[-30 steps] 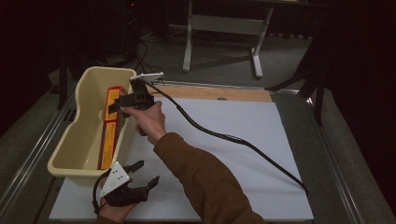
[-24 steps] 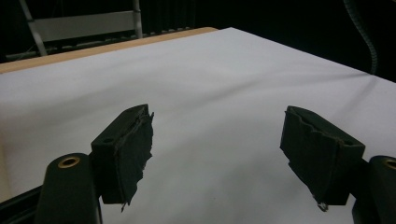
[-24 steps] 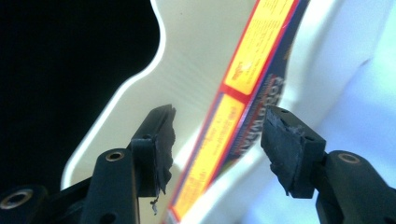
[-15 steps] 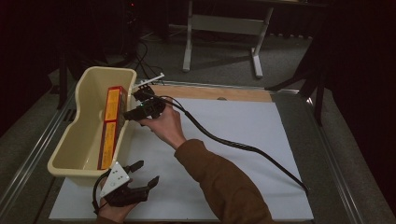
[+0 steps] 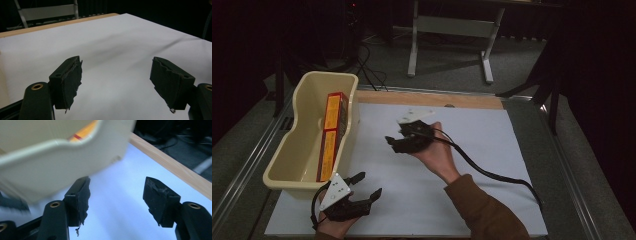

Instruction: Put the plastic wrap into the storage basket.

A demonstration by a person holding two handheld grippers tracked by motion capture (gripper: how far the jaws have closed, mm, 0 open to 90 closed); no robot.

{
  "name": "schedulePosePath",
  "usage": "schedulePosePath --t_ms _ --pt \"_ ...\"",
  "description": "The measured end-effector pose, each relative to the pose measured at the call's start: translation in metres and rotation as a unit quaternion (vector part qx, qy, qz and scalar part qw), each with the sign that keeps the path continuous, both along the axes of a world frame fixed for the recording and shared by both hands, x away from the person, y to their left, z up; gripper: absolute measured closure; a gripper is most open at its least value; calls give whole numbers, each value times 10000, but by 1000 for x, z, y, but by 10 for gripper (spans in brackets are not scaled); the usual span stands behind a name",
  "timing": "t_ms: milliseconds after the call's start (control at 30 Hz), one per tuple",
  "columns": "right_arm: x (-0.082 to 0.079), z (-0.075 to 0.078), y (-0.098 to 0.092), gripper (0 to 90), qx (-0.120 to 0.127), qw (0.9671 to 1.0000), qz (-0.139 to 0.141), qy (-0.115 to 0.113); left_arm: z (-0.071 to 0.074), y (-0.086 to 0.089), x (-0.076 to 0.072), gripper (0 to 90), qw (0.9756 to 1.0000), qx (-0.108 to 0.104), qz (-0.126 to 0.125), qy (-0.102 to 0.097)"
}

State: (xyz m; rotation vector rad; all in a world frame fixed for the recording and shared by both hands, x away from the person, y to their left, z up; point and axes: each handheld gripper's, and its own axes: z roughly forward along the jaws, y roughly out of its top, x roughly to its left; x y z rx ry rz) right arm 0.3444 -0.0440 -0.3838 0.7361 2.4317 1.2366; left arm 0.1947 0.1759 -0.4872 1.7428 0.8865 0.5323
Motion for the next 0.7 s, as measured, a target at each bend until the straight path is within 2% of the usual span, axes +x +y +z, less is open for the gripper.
schedulePosePath --t_ms 33,67,167,233,267,400,433,467,500,533,600,700 --pt "-6 -5 -20 369 17 9999 -107 -108 0 0 0 252 10000 5 5 7" --pt "-6 -5 -20 369 17 9999 -107 -108 0 0 0 252 10000 10 14 22" --pt "-16 -16 -56 361 135 9991 -364 -173 -1 -1 1 251 10000 14 43 36" --pt "-28 -31 -93 354 307 9970 -659 -268 -1 -1 1 252 10000 27 54 35" --pt "-28 -31 -93 354 307 9970 -659 -268 -1 -1 1 252 10000 30 65 34" --pt "-47 -55 -144 350 626 9916 -1068 -377 -1 0 2 252 9999 50 98 52" --pt "-57 -67 -168 351 834 9872 -1317 -338 -2 0 2 252 9999 50 120 62" --pt "-57 -67 -168 351 834 9872 -1317 -338 -2 0 2 254 9999 50 120 62" --pt "-65 -78 -188 351 1046 9819 -1554 -281 -2 0 2 253 9999 38 126 73" --pt "-65 -78 -188 351 1046 9819 -1554 -281 -2 0 2 253 9999 49 133 80" --pt "-73 -84 -200 348 992 9805 -1677 -264 -2 -1 3 254 9998 67 138 81" --pt "-83 -94 -211 331 1097 9783 -1741 -257 0 -2 3 254 9999 70 135 56"
